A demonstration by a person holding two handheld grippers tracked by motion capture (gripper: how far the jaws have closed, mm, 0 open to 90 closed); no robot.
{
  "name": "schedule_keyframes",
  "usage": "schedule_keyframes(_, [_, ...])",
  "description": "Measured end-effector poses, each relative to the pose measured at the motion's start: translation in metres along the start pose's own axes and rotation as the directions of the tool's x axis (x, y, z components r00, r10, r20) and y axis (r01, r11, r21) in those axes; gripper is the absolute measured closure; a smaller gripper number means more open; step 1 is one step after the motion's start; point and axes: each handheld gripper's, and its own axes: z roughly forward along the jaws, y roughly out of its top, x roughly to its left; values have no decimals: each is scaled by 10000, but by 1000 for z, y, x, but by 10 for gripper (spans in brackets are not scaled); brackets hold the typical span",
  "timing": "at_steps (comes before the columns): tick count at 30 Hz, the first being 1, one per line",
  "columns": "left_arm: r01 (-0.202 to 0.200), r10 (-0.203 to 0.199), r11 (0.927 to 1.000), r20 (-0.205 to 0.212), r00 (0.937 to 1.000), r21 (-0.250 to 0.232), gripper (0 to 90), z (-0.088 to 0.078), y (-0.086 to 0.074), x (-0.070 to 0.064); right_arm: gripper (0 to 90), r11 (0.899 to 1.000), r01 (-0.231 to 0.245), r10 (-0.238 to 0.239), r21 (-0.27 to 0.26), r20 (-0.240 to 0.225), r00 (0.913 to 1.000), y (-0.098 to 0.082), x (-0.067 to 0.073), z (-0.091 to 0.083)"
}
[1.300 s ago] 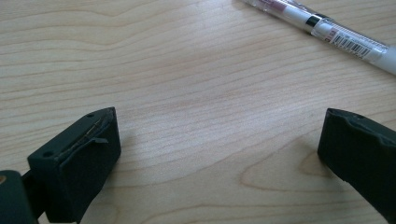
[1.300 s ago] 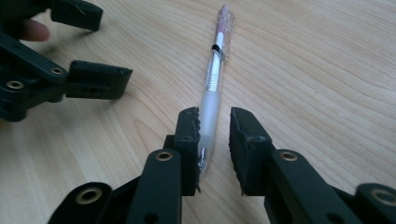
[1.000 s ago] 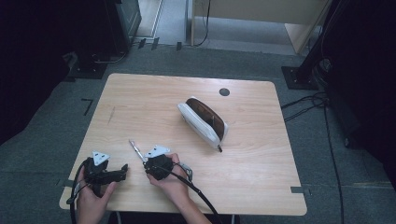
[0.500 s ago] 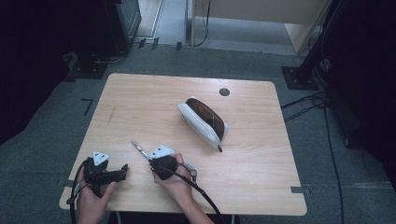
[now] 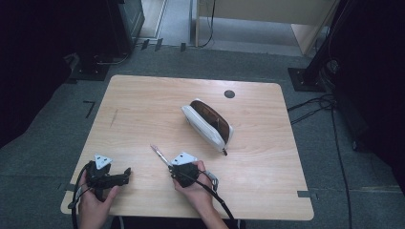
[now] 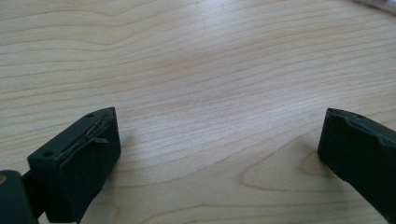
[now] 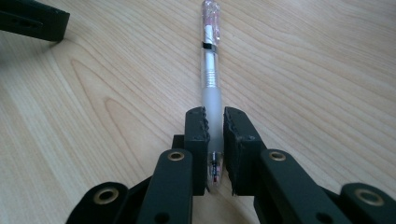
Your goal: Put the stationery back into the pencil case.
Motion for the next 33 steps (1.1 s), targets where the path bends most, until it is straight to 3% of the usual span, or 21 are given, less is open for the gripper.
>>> schedule_keyframes(7, [-1, 1, 10000, 1, 10000, -1, 0, 0, 0, 0, 740, 9997, 235, -234, -51, 174, 9996, 4, 8, 6])
schedule_keyframes(11, [3, -3, 10000, 0, 10000, -5, 0, 0, 0, 0, 756, 9989, 472, -471, -62, 126, 9988, 6, 12, 9])
schedule_keyframes(14, [1, -1, 10000, -1, 10000, -2, 0, 0, 0, 0, 810, 9990, 455, -454, -51, 104, 9989, 6, 13, 9])
schedule_keyframes(20, [1, -1, 10000, 2, 10000, 0, 0, 0, 0, 0, 817, 9990, 443, -441, -102, 249, 9987, 5, 12, 6])
schedule_keyframes(33, [0, 0, 10000, 1, 10000, 1, 0, 0, 0, 0, 818, 9955, 99, -61, -947, 402, 9992, 20, -16, -42])
